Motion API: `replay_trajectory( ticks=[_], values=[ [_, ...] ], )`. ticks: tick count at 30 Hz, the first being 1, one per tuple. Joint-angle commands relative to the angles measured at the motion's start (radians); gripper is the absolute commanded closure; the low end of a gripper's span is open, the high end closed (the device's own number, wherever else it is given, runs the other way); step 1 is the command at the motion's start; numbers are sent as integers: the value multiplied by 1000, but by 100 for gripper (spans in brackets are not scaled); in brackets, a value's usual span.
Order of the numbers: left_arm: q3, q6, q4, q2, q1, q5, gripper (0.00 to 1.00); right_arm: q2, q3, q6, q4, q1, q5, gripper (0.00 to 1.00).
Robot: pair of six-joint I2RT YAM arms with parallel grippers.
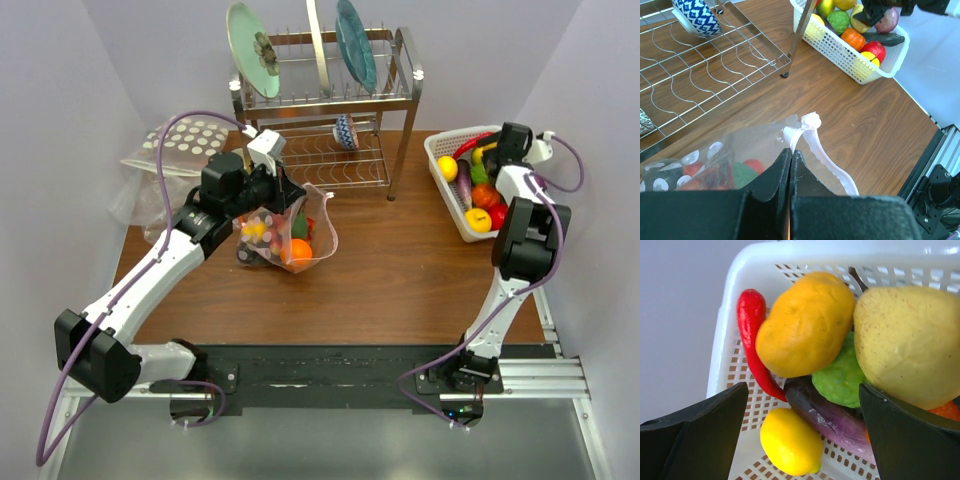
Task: Place the food in the zip-top bag and seal the zipper
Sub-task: Pick up the fake fruit from the bin.
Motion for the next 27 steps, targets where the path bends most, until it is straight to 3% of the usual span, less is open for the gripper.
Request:
replay_trajectory(
  ticks=[1,5,16,22,27],
  values=[
    [3,-6,59,-9,3,11,100,-58,151,-245,-82,39,151,2],
    [3,-6,59,-9,3,9,100,-12,242,-359,-154,95,324,1],
    [3,-4,61,-6,3,6,100,236,571,-522,-288,86,308,1],
    [5,-3,56,-3,3,2,100,292,616,-551,-314,77,285,1],
    [9,-1,50,0,3,6,100,280,557,-532,-300,77,289,5]
  ],
)
